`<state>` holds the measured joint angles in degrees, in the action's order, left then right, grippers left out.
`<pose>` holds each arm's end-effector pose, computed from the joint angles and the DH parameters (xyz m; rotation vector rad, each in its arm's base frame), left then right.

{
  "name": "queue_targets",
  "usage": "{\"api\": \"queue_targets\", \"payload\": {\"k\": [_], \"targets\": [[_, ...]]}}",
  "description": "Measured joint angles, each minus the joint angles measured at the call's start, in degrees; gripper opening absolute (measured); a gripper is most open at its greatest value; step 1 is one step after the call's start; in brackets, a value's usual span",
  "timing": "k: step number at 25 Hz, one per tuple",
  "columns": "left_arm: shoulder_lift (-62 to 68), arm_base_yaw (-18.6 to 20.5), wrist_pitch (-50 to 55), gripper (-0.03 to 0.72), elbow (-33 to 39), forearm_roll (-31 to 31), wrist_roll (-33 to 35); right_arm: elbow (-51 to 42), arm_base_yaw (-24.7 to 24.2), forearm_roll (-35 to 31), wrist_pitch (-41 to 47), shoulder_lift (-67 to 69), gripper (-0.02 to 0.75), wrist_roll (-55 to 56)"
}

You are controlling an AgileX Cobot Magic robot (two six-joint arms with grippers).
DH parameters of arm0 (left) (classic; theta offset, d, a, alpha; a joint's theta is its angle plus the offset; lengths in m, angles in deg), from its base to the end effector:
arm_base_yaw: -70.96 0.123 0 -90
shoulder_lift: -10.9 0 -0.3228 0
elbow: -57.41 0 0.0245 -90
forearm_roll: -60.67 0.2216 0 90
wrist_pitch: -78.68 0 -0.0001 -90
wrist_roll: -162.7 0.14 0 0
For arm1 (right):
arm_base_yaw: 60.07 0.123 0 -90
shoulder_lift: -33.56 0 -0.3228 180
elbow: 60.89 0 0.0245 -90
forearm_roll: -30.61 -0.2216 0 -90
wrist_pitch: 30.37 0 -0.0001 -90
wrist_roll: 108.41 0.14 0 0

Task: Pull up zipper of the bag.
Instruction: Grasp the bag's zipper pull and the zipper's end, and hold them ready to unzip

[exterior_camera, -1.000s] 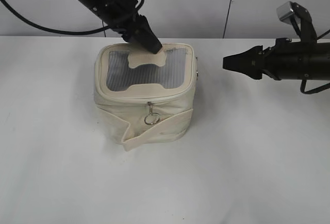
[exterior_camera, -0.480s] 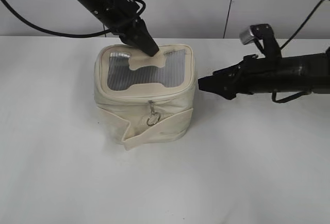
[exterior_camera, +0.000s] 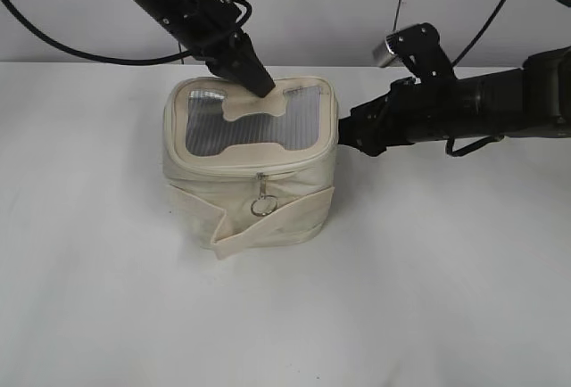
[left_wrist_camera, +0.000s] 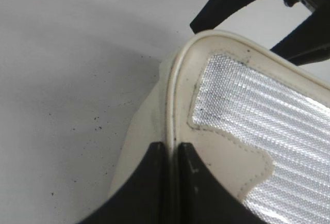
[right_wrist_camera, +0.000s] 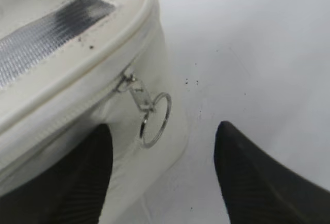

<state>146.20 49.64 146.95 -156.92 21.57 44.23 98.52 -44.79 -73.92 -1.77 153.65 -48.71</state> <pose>0.4203 -0.2521 0.2230 1.5433 2.1484 -0.7607 0.3804 0.1713 0.1620 -0.8053 2.1335 0.5693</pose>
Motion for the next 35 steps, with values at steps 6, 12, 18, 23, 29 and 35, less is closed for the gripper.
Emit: {"api": "queue_targets", "payload": {"k": [6,12,18,23,29,35], "targets": [[0.0,0.0,0.0,0.047,0.0,0.1,0.0,2.6,0.9,-0.1,-0.6,2.0,0.412,-0.1],[0.0,0.0,0.0,0.047,0.0,0.1,-0.1,4.5,1.3,-0.1,-0.6,4.9,0.102,1.2],[0.0,0.0,0.0,0.047,0.0,0.1,-1.3,-1.2,1.4,-0.1,-0.6,-1.3,0.011,3.5],[0.0,-0.1,-0.8,0.045,0.0,0.2,-4.3,-12.0,1.4,-0.6,-0.6,-9.9,0.01,4.4],[0.0,-0.3,-2.0,0.044,0.0,0.3,-9.1,-22.5,4.1,-1.3,2.0,-18.3,0.01,7.8],[0.0,-0.7,-2.7,0.044,0.2,0.5,-14.4,-20.1,18.9,-2.8,-2.7,-19.1,0.012,12.4]]}}
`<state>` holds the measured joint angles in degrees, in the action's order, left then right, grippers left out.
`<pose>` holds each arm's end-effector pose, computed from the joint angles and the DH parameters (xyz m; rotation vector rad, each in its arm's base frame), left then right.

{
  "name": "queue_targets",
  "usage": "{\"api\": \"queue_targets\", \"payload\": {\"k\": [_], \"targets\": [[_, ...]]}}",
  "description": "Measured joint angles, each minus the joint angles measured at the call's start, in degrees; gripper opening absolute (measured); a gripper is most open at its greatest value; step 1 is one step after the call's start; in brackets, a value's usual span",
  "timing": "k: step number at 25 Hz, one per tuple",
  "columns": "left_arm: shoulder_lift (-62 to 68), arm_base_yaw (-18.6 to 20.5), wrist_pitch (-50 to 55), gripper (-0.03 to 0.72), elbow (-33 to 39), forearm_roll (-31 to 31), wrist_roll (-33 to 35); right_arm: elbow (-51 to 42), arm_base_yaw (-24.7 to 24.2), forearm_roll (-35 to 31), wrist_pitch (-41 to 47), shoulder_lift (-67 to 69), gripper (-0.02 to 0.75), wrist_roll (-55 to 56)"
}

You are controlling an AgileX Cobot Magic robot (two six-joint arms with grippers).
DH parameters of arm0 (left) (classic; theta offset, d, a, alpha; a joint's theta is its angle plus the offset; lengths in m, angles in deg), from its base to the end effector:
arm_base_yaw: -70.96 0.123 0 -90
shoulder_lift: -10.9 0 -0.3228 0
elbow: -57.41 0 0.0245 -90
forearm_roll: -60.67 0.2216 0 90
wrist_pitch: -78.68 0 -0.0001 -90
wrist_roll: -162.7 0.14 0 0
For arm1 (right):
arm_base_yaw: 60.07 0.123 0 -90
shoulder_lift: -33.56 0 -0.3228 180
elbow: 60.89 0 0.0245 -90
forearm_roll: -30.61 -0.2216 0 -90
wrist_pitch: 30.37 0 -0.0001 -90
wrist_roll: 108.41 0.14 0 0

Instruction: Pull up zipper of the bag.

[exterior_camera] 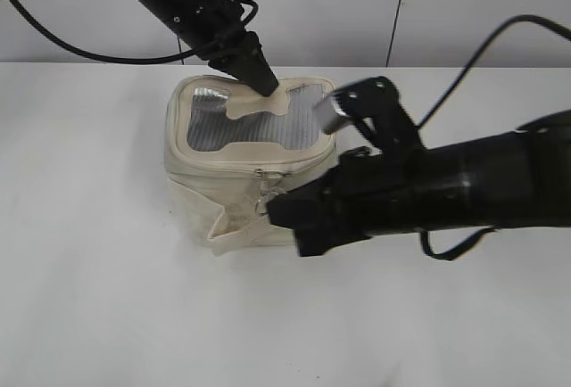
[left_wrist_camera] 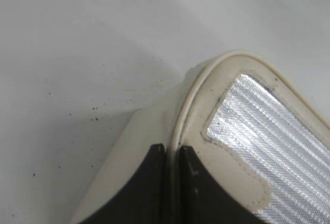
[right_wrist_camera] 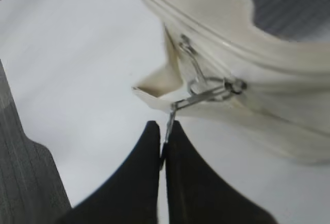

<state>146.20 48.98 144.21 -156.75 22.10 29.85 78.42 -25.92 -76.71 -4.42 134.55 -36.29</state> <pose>0.4239 -0.2568 0.2223 1.2712 2.3493 -0.8018 0.2241 0.2228 0.1938 -0.8861 2.2119 0.8050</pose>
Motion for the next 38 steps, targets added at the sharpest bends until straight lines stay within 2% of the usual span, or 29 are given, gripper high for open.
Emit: {"api": "queue_targets", "payload": {"k": [2,4,6,7,9,11,12,14,16,19,24,27,32,35,38], "targets": [[0.0,-0.2,-0.6,0.044,0.1,0.4,-1.3,5.0,5.0,0.0,-4.2,2.7,0.013,2.7],[0.0,-0.3,-0.8,0.044,0.1,0.4,-2.6,8.4,7.9,0.9,-7.2,5.2,0.018,7.8],[0.0,-0.3,-0.9,0.05,0.1,0.4,-3.3,9.1,8.2,3.2,-8.9,5.9,0.043,13.4],[0.0,-0.3,-1.1,0.071,0.1,0.3,-3.6,8.9,7.5,5.9,-8.5,5.7,0.084,16.9],[-0.2,0.0,-2.0,0.148,0.1,-0.6,-5.3,7.7,4.4,12.7,-4.8,4.1,0.23,23.9],[-0.9,0.9,-2.3,0.244,0.1,-1.3,-7.9,6.7,-1.7,21.2,0.3,1.1,0.445,31.8],[-1.7,1.3,-2.6,0.265,0.1,-1.3,-9.2,6.5,-4.5,24.9,2.6,-0.8,0.525,35.9],[-4.3,2.2,-3.3,0.266,0.3,-1.1,-11.5,6.4,-10.8,35.1,6.7,-4.4,0.584,46.7],[-7.9,2.7,-4.7,0.241,1.6,0.3,-13.8,6.4,-15.1,45.3,10.1,-8.6,0.578,56.6],[-15.5,2.8,-7.9,0.215,8.0,4.4,-17.5,6.4,-19.2,58.9,16.8,-15.2,0.565,69.7],[-33.7,2.8,-16.4,0.21,30.9,12.5,-23.1,6.2,-20.4,78.4,26.8,-29.0,0.559,87.6],[-48.4,2.8,-19.9,0.224,44.8,17.0,-27.3,5.1,-20.4,87.7,31.6,-38.9,0.564,93.9],[-77.5,2.8,-18.7,0.344,61.6,19.7,-31.3,0.6,-20.4,95.1,37.7,-57.6,0.633,96.8],[-94.8,2.8,-14.6,0.368,66.8,23.4,-36.0,-2.6,-20.4,97.1,38.7,-68.3,0.643,98.4],[-108.3,2.8,-9.0,0.374,70.6,30.9,-42.6,-5.9,-20.4,98.8,38.2,-78.1,0.644,99.1]]}}
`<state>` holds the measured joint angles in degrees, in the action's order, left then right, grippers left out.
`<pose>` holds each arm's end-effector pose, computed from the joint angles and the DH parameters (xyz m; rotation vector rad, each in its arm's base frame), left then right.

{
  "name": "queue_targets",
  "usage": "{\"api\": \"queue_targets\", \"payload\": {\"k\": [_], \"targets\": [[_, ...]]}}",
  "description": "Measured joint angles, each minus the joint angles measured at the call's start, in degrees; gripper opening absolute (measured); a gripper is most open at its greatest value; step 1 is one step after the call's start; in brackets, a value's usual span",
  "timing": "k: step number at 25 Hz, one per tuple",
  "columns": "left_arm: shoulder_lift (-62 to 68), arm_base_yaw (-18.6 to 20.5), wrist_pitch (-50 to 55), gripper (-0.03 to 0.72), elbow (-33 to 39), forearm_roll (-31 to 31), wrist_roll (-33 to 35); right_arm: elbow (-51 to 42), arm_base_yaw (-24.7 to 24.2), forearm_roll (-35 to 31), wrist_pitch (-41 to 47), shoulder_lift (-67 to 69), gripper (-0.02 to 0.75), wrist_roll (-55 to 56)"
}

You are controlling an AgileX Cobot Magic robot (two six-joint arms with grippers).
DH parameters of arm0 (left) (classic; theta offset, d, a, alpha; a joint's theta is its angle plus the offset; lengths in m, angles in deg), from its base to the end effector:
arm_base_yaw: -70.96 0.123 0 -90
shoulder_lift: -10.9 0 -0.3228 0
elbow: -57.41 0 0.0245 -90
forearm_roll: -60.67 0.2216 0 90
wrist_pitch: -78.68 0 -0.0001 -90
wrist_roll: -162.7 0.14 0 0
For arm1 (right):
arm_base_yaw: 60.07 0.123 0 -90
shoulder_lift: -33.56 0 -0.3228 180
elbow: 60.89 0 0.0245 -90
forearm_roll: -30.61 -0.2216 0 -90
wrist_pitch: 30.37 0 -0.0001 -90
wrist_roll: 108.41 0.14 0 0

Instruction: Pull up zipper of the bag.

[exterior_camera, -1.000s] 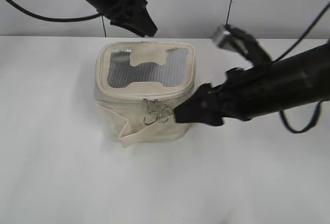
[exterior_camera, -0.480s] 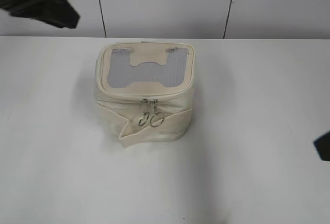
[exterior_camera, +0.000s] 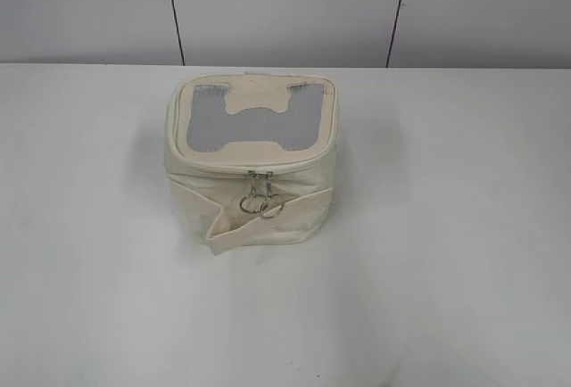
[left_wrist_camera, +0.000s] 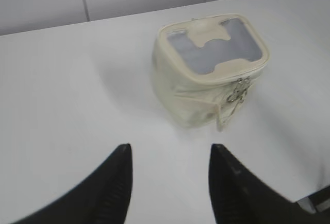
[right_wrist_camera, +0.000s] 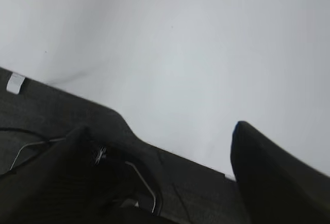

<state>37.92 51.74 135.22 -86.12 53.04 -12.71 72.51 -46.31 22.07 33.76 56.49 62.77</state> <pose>0.0142 -0.0214 0.3213 0.4242 2.0596 -0.3148 -0.0021 0.0188 0.2538 -0.4477 2.2880 0.2320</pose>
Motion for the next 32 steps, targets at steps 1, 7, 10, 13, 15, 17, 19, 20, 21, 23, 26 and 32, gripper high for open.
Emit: {"api": "queue_targets", "payload": {"k": [1,7,10,13,15,17,19,20,21,23,26,32], "targets": [[-4.1,0.0,2.1,0.374,1.3,2.2,-1.7,-0.8,0.0,0.5,-0.5,-2.9,0.644,0.2],[-19.8,0.0,6.7,0.374,8.5,6.3,-4.2,-2.7,0.0,2.7,-3.6,-13.5,0.618,3.6],[-20.5,0.0,5.5,0.357,9.9,6.7,-4.6,-2.7,0.0,3.0,-3.8,-14.3,0.584,4.1],[-20.5,0.0,4.5,0.333,10.8,6.7,-4.6,-2.7,0.0,3.3,-3.9,-14.3,0.564,4.2],[-20.5,0.0,4.2,0.324,10.8,6.7,-4.6,-2.9,0.0,3.3,-4.0,-14.3,0.557,4.2],[-20.5,0.0,4.1,0.319,10.8,6.7,-4.6,-2.9,0.0,3.4,-4.0,-14.3,0.556,4.2],[-20.5,0.0,4.1,0.316,10.8,6.7,-4.6,-2.9,0.0,3.4,-4.0,-15.2,0.556,4.3],[-20.5,0.3,4.1,0.316,10.8,6.7,-4.6,-3.0,-0.4,3.4,-4.0,-15.8,0.554,4.3],[-20.5,1.0,4.1,0.316,10.8,6.9,-4.6,-3.0,-1.6,3.2,-4.0,-16.3,0.554,4.3],[-20.5,5.0,3.9,0.309,10.8,6.7,-4.6,-3.0,-5.6,2.9,-4.0,-16.5,0.554,4.4],[-20.5,12.0,3.8,0.292,10.8,6.8,-4.6,-3.0,-11.6,1.9,-4.2,-16.5,0.553,4.4],[-20.5,13.9,3.7,0.271,10.8,6.8,-4.6,-3.0,-12.4,1.6,-4.3,-16.5,0.553,4.6]]}}
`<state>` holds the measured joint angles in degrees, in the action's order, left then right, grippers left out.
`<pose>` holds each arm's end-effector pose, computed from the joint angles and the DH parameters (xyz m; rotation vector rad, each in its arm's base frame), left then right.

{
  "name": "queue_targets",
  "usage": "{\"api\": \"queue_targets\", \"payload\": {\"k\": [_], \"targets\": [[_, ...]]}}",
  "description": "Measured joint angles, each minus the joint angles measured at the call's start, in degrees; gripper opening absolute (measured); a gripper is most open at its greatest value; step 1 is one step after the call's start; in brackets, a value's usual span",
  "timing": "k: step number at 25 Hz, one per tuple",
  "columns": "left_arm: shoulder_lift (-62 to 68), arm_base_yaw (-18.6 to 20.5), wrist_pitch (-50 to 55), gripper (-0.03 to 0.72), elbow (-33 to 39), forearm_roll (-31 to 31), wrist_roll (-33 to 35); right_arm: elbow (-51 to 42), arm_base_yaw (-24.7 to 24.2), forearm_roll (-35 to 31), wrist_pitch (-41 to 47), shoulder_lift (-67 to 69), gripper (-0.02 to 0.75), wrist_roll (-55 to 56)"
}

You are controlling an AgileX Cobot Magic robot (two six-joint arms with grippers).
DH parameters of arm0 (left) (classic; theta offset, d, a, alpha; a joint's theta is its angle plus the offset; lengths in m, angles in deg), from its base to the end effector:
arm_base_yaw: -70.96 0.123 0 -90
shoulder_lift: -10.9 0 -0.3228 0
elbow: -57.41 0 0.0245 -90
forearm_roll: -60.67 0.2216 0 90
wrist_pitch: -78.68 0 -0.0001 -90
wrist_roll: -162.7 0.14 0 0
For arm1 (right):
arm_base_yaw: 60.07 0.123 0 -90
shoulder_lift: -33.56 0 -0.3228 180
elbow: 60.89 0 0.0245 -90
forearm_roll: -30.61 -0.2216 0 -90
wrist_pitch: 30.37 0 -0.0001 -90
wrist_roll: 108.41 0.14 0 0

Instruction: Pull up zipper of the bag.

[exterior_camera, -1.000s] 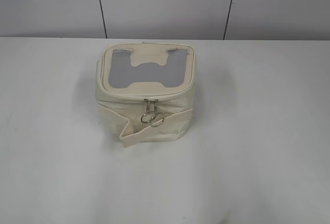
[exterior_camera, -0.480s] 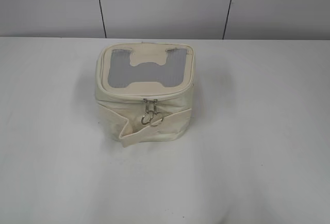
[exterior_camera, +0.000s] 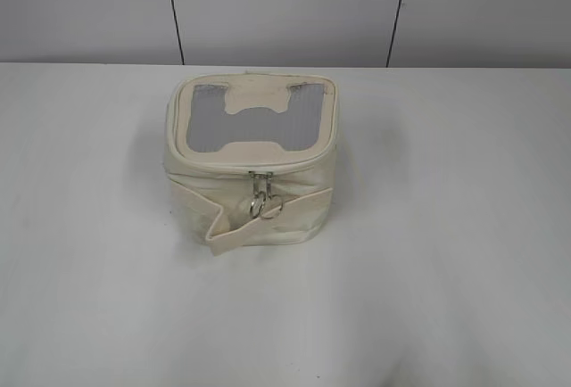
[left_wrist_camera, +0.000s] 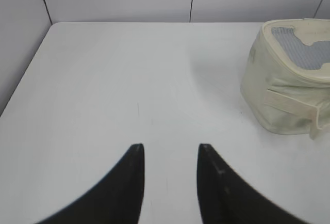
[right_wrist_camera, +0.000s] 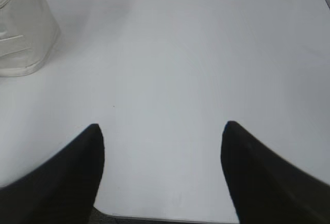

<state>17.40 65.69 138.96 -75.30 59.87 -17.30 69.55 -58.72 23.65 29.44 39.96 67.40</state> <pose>-0.0287 0.0009 0.2530 0.0925 1.9895 -0.0759 -0.0257 0.0141 0.2431 -0.1023 2.0139 0.1133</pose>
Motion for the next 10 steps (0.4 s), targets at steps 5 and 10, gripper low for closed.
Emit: {"api": "queue_targets", "payload": {"k": [5,10], "targets": [[0.0,0.2,0.0,0.265,0.0,0.0,0.0,0.0,0.0,-0.2,0.0,0.0,0.553,0.0],[0.0,0.2,0.0,0.263,0.0,0.0,0.0,0.0,0.0,-0.2,0.0,0.0,0.553,0.0]]}}
